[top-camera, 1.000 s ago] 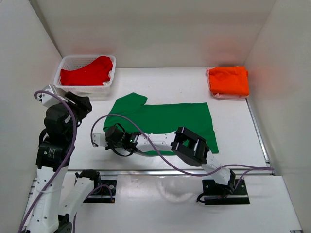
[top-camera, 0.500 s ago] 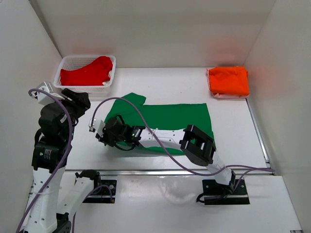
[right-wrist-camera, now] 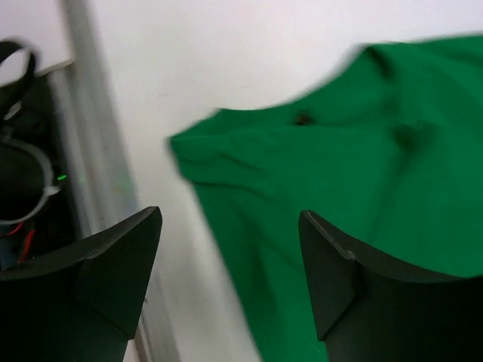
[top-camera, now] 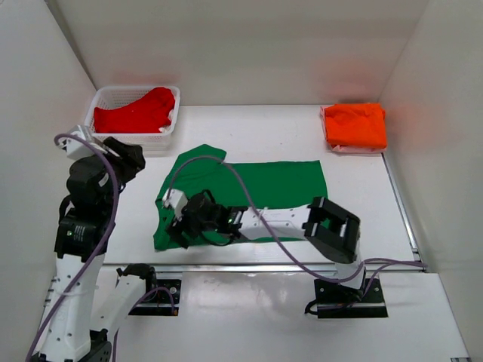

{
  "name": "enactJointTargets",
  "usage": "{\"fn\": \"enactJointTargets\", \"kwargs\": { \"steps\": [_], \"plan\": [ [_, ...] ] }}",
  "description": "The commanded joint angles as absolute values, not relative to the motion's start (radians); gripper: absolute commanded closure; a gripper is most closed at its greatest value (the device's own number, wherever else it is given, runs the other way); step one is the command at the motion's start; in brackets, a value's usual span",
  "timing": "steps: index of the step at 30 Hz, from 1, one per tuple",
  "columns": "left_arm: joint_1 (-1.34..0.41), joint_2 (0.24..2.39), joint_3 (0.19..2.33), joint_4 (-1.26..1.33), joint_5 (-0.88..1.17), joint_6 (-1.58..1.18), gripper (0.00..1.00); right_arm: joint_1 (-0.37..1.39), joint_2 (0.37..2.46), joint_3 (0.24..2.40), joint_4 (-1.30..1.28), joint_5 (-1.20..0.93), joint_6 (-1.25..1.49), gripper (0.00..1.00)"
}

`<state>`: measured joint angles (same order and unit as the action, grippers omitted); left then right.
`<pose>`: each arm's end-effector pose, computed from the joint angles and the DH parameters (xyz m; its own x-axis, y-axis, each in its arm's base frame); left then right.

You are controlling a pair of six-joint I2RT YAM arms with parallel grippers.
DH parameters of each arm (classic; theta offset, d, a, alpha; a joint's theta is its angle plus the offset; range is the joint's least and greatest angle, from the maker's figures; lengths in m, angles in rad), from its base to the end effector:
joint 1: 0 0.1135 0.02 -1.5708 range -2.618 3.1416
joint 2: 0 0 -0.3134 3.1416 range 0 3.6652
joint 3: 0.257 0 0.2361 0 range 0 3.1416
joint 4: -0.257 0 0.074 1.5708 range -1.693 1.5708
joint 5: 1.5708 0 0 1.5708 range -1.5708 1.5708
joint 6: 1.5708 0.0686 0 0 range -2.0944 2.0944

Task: Fold and stack the t-shirts
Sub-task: Fold the flattened tshirt in 1/3 of the way

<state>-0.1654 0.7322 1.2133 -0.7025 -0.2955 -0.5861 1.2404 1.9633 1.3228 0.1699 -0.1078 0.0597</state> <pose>0.0998 0.0036 0.4512 -0.1126 -0.5177 -0.8481 -0.2220 0.8451 -0.4863 0.1505 0.4617 0.2502 -0.2048 -0.4143 -0.8868 -0.9610 0.2570 0.1019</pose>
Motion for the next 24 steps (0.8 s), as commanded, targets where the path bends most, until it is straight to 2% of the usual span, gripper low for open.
{"fn": "enactJointTargets", "kwargs": {
  "steps": [1, 4, 6, 9, 14, 20, 24],
  "plan": [
    [-0.13, 0.799, 1.115, -0.707, -0.157, -0.528, 0.33, 1.128, 1.797, 1.273, 0.151, 0.114, 0.15, 0.3],
    [-0.139, 0.893, 1.013, -0.666, -0.068, -0.505, 0.35, 0.964, 1.733, 1.261, -0.042, 0.152, 0.198, 0.37],
    [-0.163, 0.974, 0.95, -0.608, -0.035, -0.494, 0.35, 0.878, 1.715, 1.282, -0.156, 0.137, 0.21, 0.36],
    [-0.21, 1.131, 0.948, -0.537, -0.024, -0.477, 0.36, 0.738, 1.658, 1.203, -0.248, 0.147, 0.228, 0.37],
    [-0.278, 1.414, 1.139, -0.5, -0.092, -0.411, 0.35, 0.432, 1.585, 1.126, -0.287, 0.019, 0.25, 0.36],
    [-0.282, 1.699, 1.412, -0.474, -0.146, -0.359, 0.34, 0.279, 1.585, 1.127, -0.302, -0.038, 0.195, 0.36],
    [-0.259, 1.926, 1.623, -0.57, -0.17, -0.345, 0.33, 0.227, 1.611, 1.146, -0.291, -0.058, 0.183, 0.36]
  ]
}}
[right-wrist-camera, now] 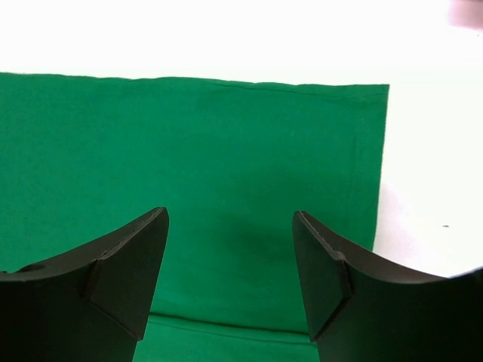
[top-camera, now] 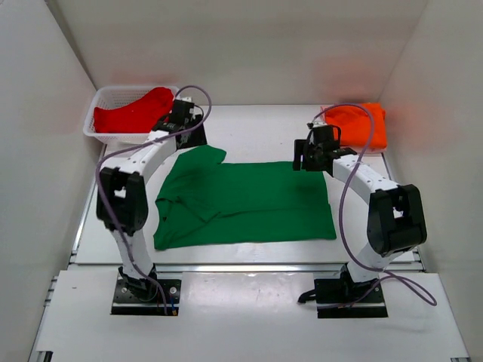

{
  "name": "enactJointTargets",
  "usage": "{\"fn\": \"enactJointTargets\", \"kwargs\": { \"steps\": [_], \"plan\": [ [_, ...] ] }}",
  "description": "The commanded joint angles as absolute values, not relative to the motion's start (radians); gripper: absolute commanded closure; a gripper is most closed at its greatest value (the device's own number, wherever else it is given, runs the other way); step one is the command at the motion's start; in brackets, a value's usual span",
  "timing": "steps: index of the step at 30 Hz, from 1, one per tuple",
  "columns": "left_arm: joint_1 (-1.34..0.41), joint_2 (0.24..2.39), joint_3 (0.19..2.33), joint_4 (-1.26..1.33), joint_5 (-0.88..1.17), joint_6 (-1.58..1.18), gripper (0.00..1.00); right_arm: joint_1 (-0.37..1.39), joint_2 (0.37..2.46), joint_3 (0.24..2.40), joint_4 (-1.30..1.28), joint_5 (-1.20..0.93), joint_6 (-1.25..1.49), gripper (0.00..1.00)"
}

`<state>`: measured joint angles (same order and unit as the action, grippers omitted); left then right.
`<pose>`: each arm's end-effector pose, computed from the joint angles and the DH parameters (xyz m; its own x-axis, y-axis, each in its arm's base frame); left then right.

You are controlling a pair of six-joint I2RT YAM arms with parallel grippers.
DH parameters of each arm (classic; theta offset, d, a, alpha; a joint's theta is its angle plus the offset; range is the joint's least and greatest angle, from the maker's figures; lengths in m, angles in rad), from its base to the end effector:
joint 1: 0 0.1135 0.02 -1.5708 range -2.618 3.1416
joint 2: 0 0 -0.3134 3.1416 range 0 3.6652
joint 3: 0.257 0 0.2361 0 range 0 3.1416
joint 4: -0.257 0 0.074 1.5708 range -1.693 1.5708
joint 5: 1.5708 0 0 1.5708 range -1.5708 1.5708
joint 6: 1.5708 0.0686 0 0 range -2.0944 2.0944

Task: Fold and stack the t-shirts
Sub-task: Fold the flattened tshirt in 1/3 of the way, then grap the side of the flattened tshirt furthest away from the robot with both arms

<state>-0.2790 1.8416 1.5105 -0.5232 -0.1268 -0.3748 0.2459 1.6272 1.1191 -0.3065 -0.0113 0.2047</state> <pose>0.4182 -0.1108 0.2909 -0.7454 -0.1642 -0.6461 -0.0855 0.9847 -0.1517 0.3531 0.0894 0.2640 -0.7418 0.0234 -0.6702 -0.1023 0.9838 0.1475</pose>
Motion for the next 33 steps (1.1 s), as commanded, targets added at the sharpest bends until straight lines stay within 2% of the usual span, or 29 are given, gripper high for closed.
{"fn": "enactJointTargets", "kwargs": {
  "steps": [1, 8, 13, 28, 31, 32, 33],
  "plan": [
    [-0.243, 1.98, 1.673, -0.592, -0.166, -0.351, 0.32, 0.213, 1.62, 1.158, -0.29, -0.058, 0.178, 0.36],
    [-0.216, 2.174, 1.902, -0.623, -0.158, -0.402, 0.33, 0.166, 1.677, 1.224, -0.298, -0.069, 0.178, 0.36],
    [-0.218, 2.328, 2.078, -0.748, -0.153, -0.388, 0.32, 0.127, 1.716, 1.258, -0.304, -0.051, 0.175, 0.36],
    [-0.224, 2.374, 2.019, -0.785, -0.167, -0.364, 0.34, 0.069, 1.914, 1.422, -0.383, 0.0, 0.21, 0.34],
    [-0.222, 2.394, 2.04, -0.792, -0.15, -0.357, 0.51, 0.069, 1.944, 1.433, -0.387, -0.011, 0.213, 0.33],
    [-0.222, 2.398, 2.049, -0.798, -0.141, -0.356, 0.63, 0.064, 1.957, 1.446, -0.396, -0.011, 0.215, 0.33],
    [-0.215, 2.395, 2.043, -0.793, -0.137, -0.353, 0.82, 0.069, 1.973, 1.447, -0.399, -0.008, 0.21, 0.33]
  ]
}}
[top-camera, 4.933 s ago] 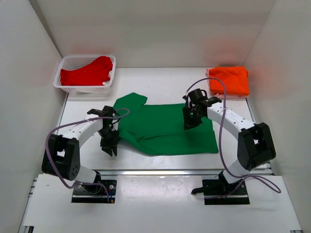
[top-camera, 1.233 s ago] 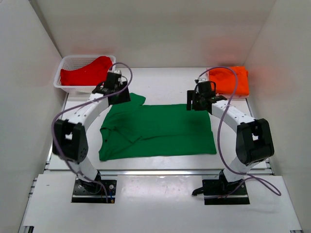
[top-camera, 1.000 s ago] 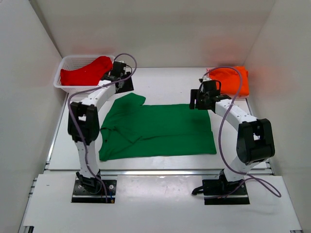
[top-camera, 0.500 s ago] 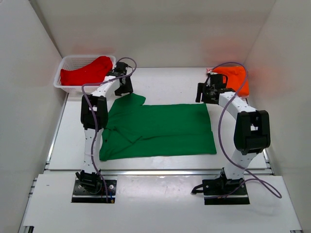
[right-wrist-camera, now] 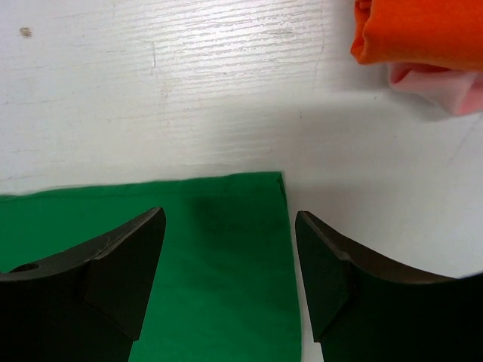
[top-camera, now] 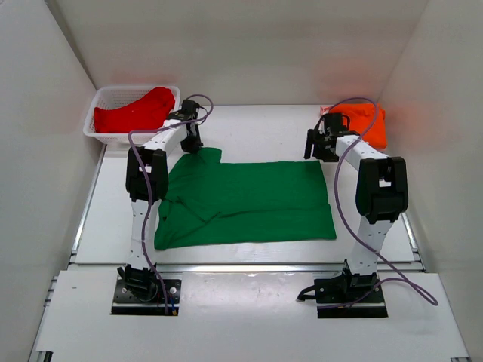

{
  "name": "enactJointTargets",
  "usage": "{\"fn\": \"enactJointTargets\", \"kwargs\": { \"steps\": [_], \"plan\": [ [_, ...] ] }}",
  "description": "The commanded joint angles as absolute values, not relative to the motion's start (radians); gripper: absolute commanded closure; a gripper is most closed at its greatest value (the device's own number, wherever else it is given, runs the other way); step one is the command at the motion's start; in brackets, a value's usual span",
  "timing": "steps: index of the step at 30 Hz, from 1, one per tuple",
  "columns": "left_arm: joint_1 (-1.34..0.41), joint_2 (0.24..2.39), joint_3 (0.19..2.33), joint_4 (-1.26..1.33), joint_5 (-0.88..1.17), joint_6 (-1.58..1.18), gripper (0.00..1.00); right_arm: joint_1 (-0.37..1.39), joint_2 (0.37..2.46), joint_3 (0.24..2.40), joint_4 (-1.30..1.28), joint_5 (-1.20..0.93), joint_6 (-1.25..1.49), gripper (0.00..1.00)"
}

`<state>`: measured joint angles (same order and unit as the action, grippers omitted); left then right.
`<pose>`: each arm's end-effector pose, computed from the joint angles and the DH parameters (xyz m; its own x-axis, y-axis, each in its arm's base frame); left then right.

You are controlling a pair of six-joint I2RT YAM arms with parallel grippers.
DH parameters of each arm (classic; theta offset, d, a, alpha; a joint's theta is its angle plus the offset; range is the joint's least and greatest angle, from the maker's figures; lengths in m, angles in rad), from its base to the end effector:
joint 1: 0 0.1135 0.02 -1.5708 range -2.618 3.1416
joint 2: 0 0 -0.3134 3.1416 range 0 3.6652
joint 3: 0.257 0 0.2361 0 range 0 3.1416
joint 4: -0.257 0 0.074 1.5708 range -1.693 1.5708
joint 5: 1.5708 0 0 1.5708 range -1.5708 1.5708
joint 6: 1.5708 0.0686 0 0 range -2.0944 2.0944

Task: Fold and stack the t-shirts
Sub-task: Grap the side of the flattened tshirt furthest away from the robot with both arms

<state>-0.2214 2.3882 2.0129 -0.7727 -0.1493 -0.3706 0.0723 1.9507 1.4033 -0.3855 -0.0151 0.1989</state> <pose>0.5303 -0.1089 0.1707 -0.8864 -0.1676 -0.4316 -0.1753 0.9843 -0.0222 0.4461 0.0333 0.2224 -0.8015 0.1400 -0.5814 0.0787 0.9884 0.1296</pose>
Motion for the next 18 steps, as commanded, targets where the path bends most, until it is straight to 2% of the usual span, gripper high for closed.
{"fn": "enactJointTargets", "kwargs": {
  "steps": [1, 3, 7, 8, 9, 10, 12, 13, 14, 18],
  "plan": [
    [-0.213, 2.395, 2.04, -0.784, -0.127, -0.356, 0.96, 0.061, 1.994, 1.456, -0.402, -0.006, 0.213, 0.33],
    [-0.218, 2.382, 2.027, -0.769, -0.114, -0.356, 1.0, 0.067, 2.008, 1.48, -0.408, -0.005, 0.215, 0.32],
    [-0.216, 2.355, 2.0, -0.746, -0.1, -0.348, 1.0, 0.067, 2.081, 1.542, -0.466, 0.026, 0.219, 0.33],
    [-0.218, 2.35, 1.994, -0.744, -0.1, -0.347, 1.0, 0.072, 2.1, 1.571, -0.488, 0.032, 0.218, 0.38],
    [-0.218, 2.338, 1.993, -0.741, -0.092, -0.351, 1.0, 0.075, 2.114, 1.586, -0.5, 0.046, 0.216, 0.54],
    [-0.215, 2.333, 1.991, -0.736, -0.081, -0.347, 1.0, 0.078, 2.126, 1.592, -0.505, 0.048, 0.218, 0.63],
    [-0.212, 2.321, 1.987, -0.724, -0.066, -0.347, 1.0, 0.089, 2.126, 1.601, -0.515, 0.061, 0.218, 0.93],
    [-0.21, 2.313, 1.98, -0.703, -0.045, -0.342, 1.0, 0.09, 2.122, 1.597, -0.514, 0.07, 0.228, 0.99],
    [-0.209, 2.315, 1.974, -0.69, -0.023, -0.336, 1.0, 0.092, 2.12, 1.594, -0.509, 0.063, 0.229, 1.0],
    [-0.195, 2.283, 1.988, -0.686, 0.035, -0.344, 1.0, 0.09, 2.079, 1.586, -0.491, 0.077, 0.21, 1.0]
  ]
}}
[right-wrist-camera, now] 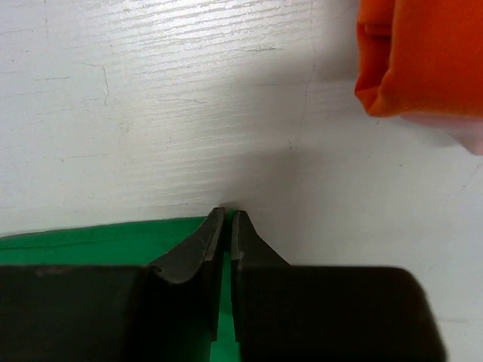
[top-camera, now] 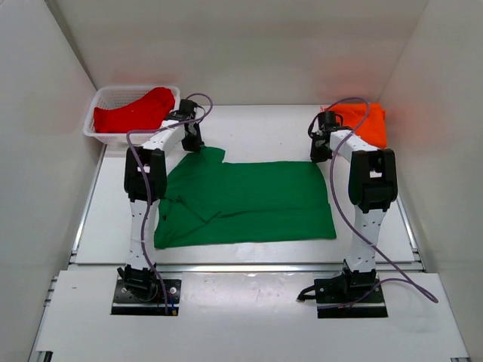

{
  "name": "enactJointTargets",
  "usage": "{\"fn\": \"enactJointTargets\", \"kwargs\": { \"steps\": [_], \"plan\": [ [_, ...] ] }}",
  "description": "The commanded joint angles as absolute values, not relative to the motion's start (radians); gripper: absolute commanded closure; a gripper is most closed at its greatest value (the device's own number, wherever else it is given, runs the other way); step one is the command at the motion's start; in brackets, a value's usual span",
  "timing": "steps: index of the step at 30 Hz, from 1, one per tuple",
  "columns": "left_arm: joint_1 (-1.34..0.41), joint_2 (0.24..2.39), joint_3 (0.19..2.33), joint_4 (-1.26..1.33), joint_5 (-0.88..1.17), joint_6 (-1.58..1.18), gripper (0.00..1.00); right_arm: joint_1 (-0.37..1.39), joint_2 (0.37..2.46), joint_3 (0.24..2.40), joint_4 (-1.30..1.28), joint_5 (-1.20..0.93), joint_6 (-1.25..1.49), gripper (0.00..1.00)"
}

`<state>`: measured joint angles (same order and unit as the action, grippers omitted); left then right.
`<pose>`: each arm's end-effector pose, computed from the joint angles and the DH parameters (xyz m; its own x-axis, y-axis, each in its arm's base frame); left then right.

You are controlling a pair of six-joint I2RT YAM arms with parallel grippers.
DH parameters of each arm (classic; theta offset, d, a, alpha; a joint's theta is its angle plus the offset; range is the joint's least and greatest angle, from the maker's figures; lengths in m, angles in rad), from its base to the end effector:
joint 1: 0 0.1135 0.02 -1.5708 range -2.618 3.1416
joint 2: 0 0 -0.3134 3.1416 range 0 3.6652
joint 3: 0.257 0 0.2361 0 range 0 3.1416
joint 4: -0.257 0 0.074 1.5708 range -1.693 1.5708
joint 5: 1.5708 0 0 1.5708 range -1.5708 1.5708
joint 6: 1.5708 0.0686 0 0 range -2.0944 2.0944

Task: Fold and stack the t-shirts
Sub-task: Grap the side of the flattened tshirt furthest away from the robot with both arms, then fold the other side of the tshirt into a rectangle

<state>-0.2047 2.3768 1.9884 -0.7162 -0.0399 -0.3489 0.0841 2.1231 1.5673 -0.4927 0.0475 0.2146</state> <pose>0.5335 -0.1080 0.1722 -0.8854 -0.1651 -0.4346 -0.1246 0.9849 -0.1202 0.4797 0.0372 0.1873 -0.8566 0.1413 -0.4962 0.1250 0.9900 0.0660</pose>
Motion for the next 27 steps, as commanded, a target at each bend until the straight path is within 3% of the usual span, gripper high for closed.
{"fn": "enactJointTargets", "kwargs": {
  "steps": [1, 7, 13, 27],
  "plan": [
    [-0.19, 2.27, 1.988, -0.692, 0.044, -0.351, 1.0, 0.083, 2.074, 1.586, -0.494, 0.081, 0.203, 1.0],
    [-0.196, 2.14, 1.872, -0.709, 0.041, -0.318, 1.0, 0.058, 2.002, 1.534, -0.427, 0.036, 0.14, 1.0],
    [-0.186, 1.959, 1.564, -0.657, 0.029, -0.298, 1.0, 0.052, 1.912, 1.444, -0.394, 0.012, 0.112, 1.0],
    [-0.172, 1.565, 1.14, -0.637, 0.028, -0.275, 1.0, 0.071, 1.579, 1.077, -0.353, -0.066, 0.111, 1.0]
  ]
}}
